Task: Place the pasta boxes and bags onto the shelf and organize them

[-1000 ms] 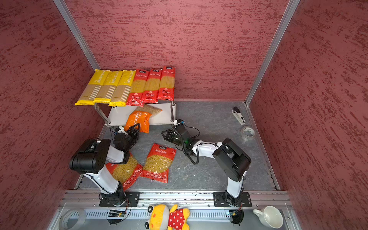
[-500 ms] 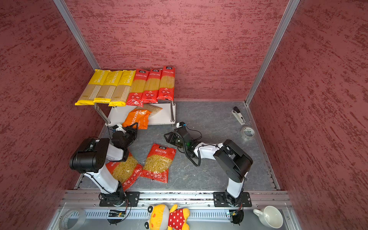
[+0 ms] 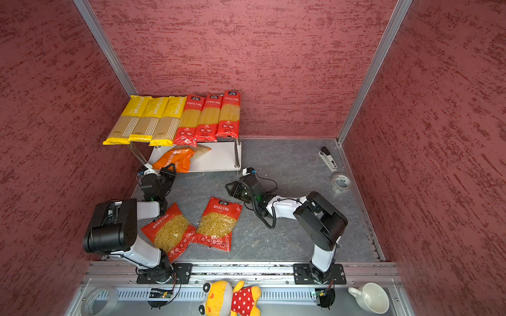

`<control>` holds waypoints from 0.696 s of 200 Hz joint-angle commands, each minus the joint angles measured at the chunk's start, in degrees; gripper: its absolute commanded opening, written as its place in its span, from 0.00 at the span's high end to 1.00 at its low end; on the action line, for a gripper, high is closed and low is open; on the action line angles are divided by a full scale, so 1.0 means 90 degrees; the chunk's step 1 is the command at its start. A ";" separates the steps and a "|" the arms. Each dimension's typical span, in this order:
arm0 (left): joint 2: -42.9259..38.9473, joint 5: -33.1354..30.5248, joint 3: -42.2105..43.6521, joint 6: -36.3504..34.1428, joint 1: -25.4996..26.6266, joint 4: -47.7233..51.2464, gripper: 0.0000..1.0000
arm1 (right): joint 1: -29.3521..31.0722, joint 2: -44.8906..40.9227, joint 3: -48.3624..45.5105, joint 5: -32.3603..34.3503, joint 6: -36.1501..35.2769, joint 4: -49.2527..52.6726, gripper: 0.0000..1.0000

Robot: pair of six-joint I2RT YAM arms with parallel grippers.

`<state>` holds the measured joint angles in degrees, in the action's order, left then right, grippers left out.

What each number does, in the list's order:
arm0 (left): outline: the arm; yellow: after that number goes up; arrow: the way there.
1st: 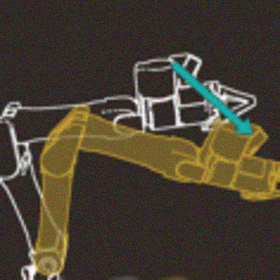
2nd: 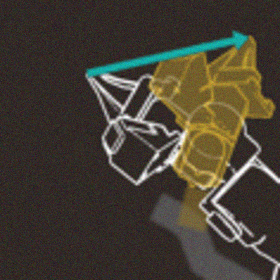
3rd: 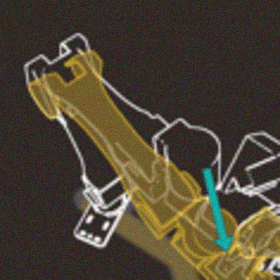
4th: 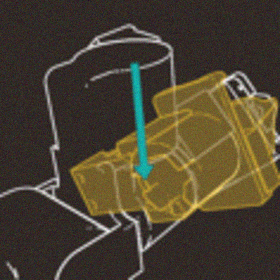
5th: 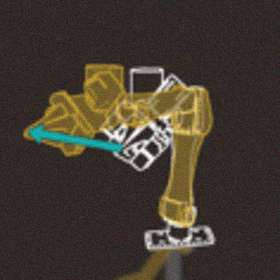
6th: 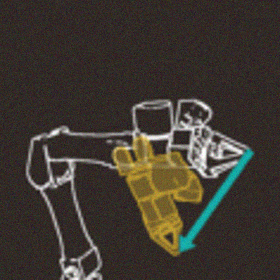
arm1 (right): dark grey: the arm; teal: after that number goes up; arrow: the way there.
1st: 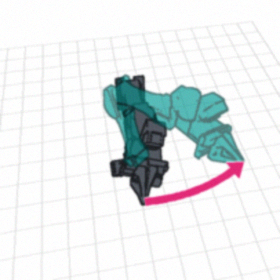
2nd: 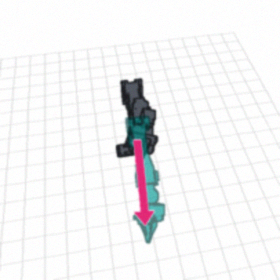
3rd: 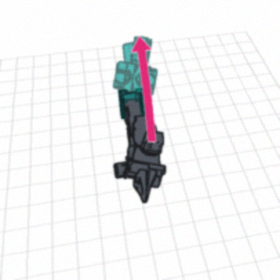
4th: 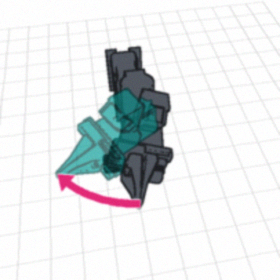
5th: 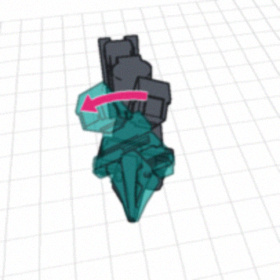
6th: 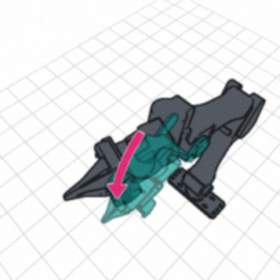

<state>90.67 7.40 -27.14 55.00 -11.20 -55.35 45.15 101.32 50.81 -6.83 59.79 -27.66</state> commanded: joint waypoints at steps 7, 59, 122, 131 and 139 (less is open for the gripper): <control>-0.0127 -0.1212 0.0391 -0.0329 -0.0161 -0.0781 1.00 | -0.0027 -0.0107 -0.0008 0.0026 0.0091 -0.0081 0.49; 0.0305 -0.2018 0.0485 -0.0325 0.0289 -0.1297 1.00 | -0.0031 -0.0104 -0.0042 -0.0032 0.0175 -0.0071 0.49; 0.0652 -0.1736 -0.0578 -0.0507 0.0145 -0.0394 1.00 | -0.0026 -0.0169 -0.0146 -0.0071 0.0239 -0.0054 0.48; 0.0667 -0.1682 -0.0656 -0.0548 0.0114 -0.0230 1.00 | -0.0026 -0.0180 -0.0154 -0.0064 0.0232 -0.0033 0.49; 0.0676 -0.1707 -0.0627 -0.0523 0.0112 -0.0206 1.00 | -0.0024 -0.0173 -0.0147 -0.0063 0.0224 -0.0012 0.49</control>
<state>96.57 -8.16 -30.79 52.51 -9.15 -58.52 45.15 101.30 50.06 -7.25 60.97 -27.59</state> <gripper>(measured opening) 0.127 0.515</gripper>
